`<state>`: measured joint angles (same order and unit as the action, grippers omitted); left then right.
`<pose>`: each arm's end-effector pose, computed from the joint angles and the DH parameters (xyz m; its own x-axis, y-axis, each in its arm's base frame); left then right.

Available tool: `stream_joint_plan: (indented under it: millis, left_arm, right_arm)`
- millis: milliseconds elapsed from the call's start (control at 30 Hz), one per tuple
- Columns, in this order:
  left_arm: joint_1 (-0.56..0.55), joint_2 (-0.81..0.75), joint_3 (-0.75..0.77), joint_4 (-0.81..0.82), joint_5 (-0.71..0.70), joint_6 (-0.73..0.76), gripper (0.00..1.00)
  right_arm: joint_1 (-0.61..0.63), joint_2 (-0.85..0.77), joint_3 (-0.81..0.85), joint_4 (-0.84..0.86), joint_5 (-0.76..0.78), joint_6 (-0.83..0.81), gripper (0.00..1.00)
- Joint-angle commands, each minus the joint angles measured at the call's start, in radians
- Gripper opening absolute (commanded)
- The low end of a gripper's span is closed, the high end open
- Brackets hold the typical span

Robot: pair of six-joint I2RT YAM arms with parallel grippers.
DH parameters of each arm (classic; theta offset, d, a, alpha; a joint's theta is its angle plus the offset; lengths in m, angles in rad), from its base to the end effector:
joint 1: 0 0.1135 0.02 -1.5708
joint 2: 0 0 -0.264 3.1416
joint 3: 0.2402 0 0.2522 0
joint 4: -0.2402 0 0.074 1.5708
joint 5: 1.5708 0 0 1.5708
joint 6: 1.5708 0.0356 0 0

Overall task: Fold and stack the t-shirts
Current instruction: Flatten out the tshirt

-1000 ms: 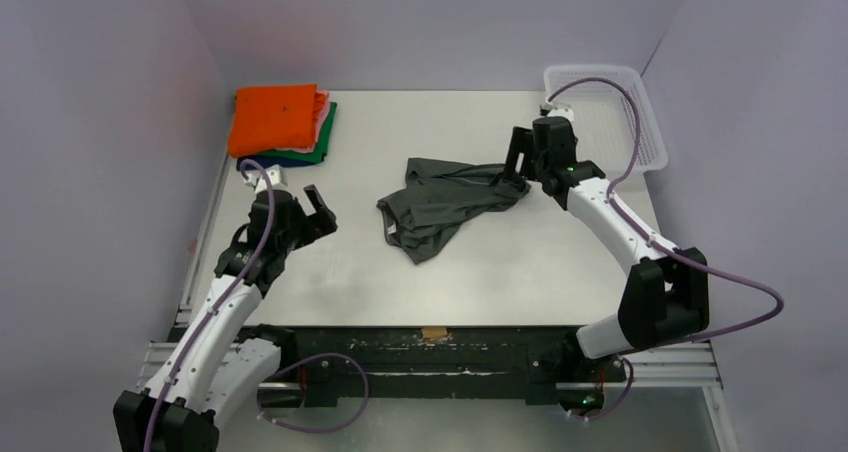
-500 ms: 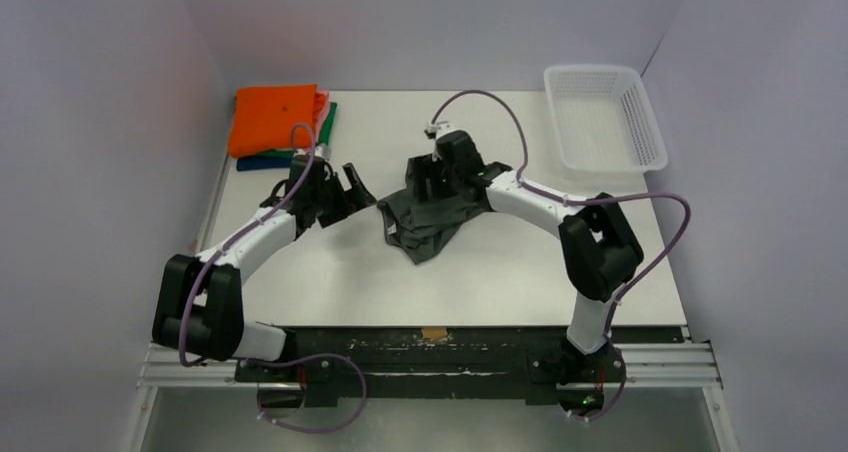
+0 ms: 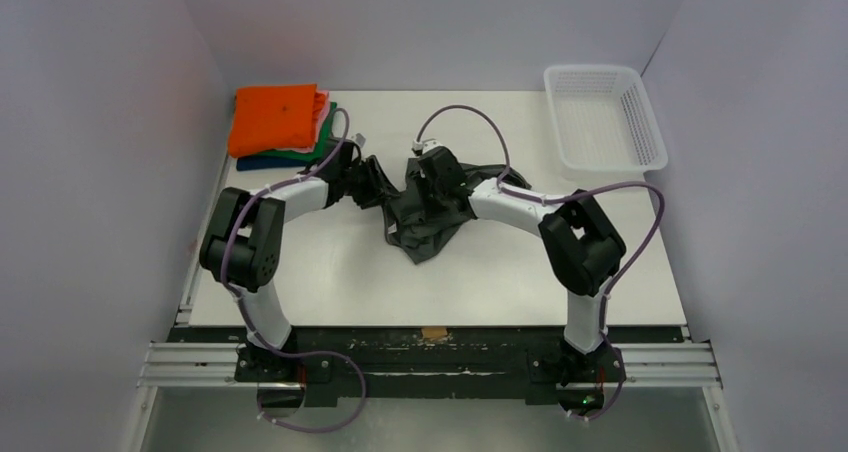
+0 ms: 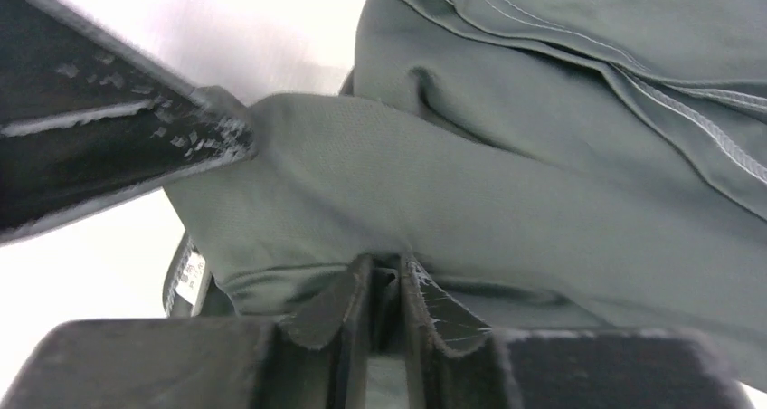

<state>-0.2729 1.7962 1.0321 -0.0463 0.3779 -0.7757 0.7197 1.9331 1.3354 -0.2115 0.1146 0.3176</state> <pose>0.3539 -0.1127 0.1671 -0.8450 -0.4393 -0.3049 -0.1349 0.7268 -0.6735 0.3225 0.2773 0.1930 -0.7030 -0.2036 -0.6814 -0.3957 0.9081 0.1369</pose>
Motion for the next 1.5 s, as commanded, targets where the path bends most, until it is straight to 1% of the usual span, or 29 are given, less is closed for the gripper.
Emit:
stream_joint_plan:
  millis: [0,33,67,133,233,300,333,400,467,533,633,700,733,800,867,967,1067,1200,1267,1333,1367,1433,1467]
  left_arm:
    - [-0.033,0.054,0.101,0.008,0.047,0.002,0.39]
    - [-0.037,0.062,0.106,0.007,0.048,0.006,0.36]
    - [-0.042,0.068,0.11,0.001,0.049,0.011,0.27]
    - [-0.048,0.066,0.106,0.002,0.051,0.02,0.0]
    - [-0.059,0.021,0.066,0.025,0.035,0.04,0.0]
    - [-0.061,-0.043,0.027,0.029,0.01,0.051,0.0]
    - [-0.061,-0.082,0.001,0.03,0.0,0.053,0.0]
    - [-0.068,-0.178,-0.049,0.083,-0.009,0.054,0.0]
    - [-0.083,-0.29,-0.069,0.061,-0.033,0.068,0.0]
    - [-0.116,-0.441,-0.055,-0.016,-0.103,0.1,0.0]
    - [-0.187,-0.63,0.006,-0.166,-0.29,0.165,0.0]
    - [-0.236,-0.743,0.051,-0.223,-0.382,0.208,0.0]
    - [-0.27,-0.788,0.072,-0.24,-0.416,0.233,0.0]
    - [-0.319,-0.847,0.132,-0.27,-0.436,0.27,0.0]
    - [-0.375,-0.868,0.225,-0.32,-0.449,0.317,0.0]
    - [-0.469,-0.872,0.386,-0.395,-0.516,0.396,0.0]
    - [-0.55,-0.872,0.527,-0.436,-0.549,0.486,0.0]
    - [-0.581,-0.814,0.75,-0.513,-0.534,0.556,0.0]
    - [-0.584,-0.755,0.844,-0.558,-0.55,0.585,0.0]
    - [-0.585,-0.703,0.91,-0.585,-0.608,0.62,0.0]
    - [-0.585,-0.678,0.929,-0.586,-0.667,0.638,0.0]
    - [-0.583,-0.63,0.941,-0.569,-0.791,0.677,0.0]
    - [-0.581,-0.601,0.94,-0.552,-0.876,0.691,0.0]
  right_arm:
    - [0.0,-0.137,-0.047,0.029,0.062,0.021,0.04]
    - [0.0,-0.157,-0.064,0.032,0.059,0.028,0.0]
    - [-0.001,-0.175,-0.079,0.031,0.062,0.039,0.0]
    - [-0.001,-0.208,-0.106,0.027,0.1,0.05,0.0]
    - [0.0,-0.263,-0.134,0.03,0.125,0.055,0.0]
    - [0.0,-0.304,-0.156,0.037,0.128,0.058,0.0]
    - [0.0,-0.326,-0.163,0.042,0.124,0.058,0.0]
    - [0.0,-0.378,-0.178,0.058,0.093,0.052,0.0]
    - [0.0,-0.431,-0.182,0.079,0.057,0.042,0.0]
    - [0.0,-0.484,-0.161,0.085,0.009,0.009,0.0]
    - [0.001,-0.602,-0.126,0.083,-0.033,-0.029,0.0]
    - [0.001,-0.687,-0.101,0.073,-0.045,-0.052,0.0]
    - [0.001,-0.731,-0.088,0.069,-0.055,-0.061,0.0]
    - [0.001,-0.808,-0.056,0.067,-0.103,-0.07,0.0]
    - [0.001,-0.863,-0.007,0.057,-0.197,-0.076,0.0]
    - [0.001,-0.907,0.105,0.015,-0.326,-0.087,0.0]
    - [0.0,-0.925,0.221,-0.033,-0.391,-0.109,0.0]
    - [0.001,-0.897,0.365,-0.098,-0.425,-0.136,0.0]
    - [0.001,-0.86,0.434,-0.131,-0.368,-0.153,0.0]
    - [0.001,-0.818,0.478,-0.154,-0.284,-0.168,0.0]
    - [0.001,-0.796,0.495,-0.154,-0.253,-0.177,0.0]
    - [-0.001,-0.737,0.528,-0.158,-0.112,-0.204,0.0]
    - [0.0,-0.705,0.539,-0.15,-0.022,-0.217,0.0]
